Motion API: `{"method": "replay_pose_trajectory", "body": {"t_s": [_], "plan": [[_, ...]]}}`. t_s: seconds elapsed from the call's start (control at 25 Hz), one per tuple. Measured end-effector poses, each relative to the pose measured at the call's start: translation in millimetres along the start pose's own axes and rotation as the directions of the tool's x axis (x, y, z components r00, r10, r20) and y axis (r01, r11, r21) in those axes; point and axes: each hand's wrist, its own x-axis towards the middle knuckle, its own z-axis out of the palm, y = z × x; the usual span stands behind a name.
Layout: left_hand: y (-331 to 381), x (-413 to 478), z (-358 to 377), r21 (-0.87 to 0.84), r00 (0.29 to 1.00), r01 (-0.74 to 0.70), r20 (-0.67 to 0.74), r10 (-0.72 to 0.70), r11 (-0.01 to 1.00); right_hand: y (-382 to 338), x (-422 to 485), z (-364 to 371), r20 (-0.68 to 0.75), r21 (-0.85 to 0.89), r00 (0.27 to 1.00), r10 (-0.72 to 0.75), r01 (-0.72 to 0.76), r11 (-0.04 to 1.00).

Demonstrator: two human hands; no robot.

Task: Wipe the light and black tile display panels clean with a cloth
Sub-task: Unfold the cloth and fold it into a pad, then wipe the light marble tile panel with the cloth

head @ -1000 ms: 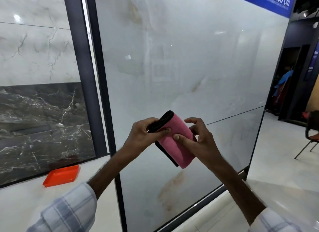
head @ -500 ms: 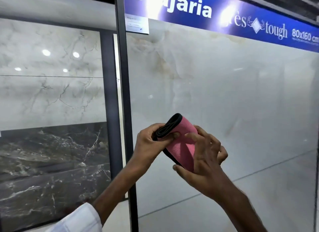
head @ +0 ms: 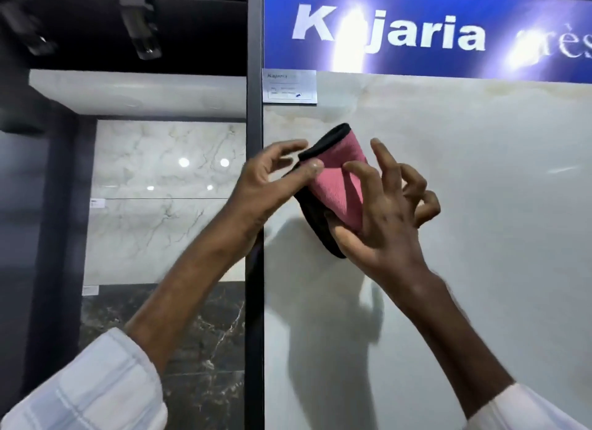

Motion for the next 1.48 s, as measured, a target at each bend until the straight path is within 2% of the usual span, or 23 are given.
{"method": "replay_pose_trajectory", "body": {"t_s": [0.12,0.24,0.4,0.48,0.56,0.64,0.76,0.84,0.92,1.04,1.2,1.36,1.48], "plan": [[-29.5,2.2,-16.1,-0.012,0.951,-0.062,-0.305,0.056,0.998,-0.4,16.8,38.6,0.088,-0.098,0.996,0.025,-0.016,0.995],[-67.9,-6.8,-29.5,-0.012,0.908,-0.039,-0.417,0.03,0.999,-8.3,24.1,56.2,0.089,-0.198,0.996,-0.015,0.032,0.98],[-97.7,-19.4,-26.0,0.045,0.965,-0.028,-0.259,0.039,0.999,-18.2,30.6,64.1,0.028,-0.3,0.994,-0.101,0.105,0.948],[-104.0,-29.9,-17.6,0.079,0.965,-0.068,-0.246,0.086,0.995,-22.2,31.3,67.7,-0.042,-0.323,0.987,-0.158,0.136,0.937],[-110.9,-35.5,-16.7,0.068,0.96,-0.103,-0.253,0.117,0.992,-24.2,31.6,70.2,-0.043,-0.342,0.978,-0.202,0.175,0.923],[-115.4,-38.5,-18.4,0.068,0.97,-0.11,-0.208,0.121,0.992,-25.3,31.7,67.7,0.054,-0.302,0.982,-0.182,0.19,0.934],[-118.0,-43.6,-17.6,0.119,0.985,-0.108,-0.123,0.123,0.987,-26.2,40.7,50.7,0.299,-0.106,0.95,-0.086,0.122,0.987],[-119.7,-44.6,-17.8,0.119,0.986,-0.115,-0.104,0.127,0.986,-23.0,45.5,45.5,0.356,-0.131,0.93,-0.087,0.141,0.981],[-120.5,-43.9,-19.0,0.112,0.987,-0.114,-0.101,0.126,0.987,-22.5,47.5,44.0,0.331,-0.218,0.934,-0.131,0.211,0.953],[-120.9,-44.0,-19.1,0.127,0.986,-0.114,-0.105,0.128,0.985,-24.5,50.5,47.4,0.313,-0.286,0.94,-0.135,0.229,0.931],[-122.1,-46.1,-18.2,0.143,0.985,-0.12,-0.109,0.136,0.982,-28.5,52.4,63.5,0.25,-0.175,0.959,-0.13,0.177,0.969],[-127.2,-51.2,-17.6,0.123,0.982,-0.116,-0.132,0.132,0.986,-25.1,31.5,79.7,0.109,-0.22,0.98,-0.165,0.185,0.958],[-127.5,-54.4,-16.5,0.119,0.985,-0.096,-0.133,0.112,0.988,-26.4,18.4,82.6,0.039,-0.171,0.981,-0.19,0.194,0.966]]}}
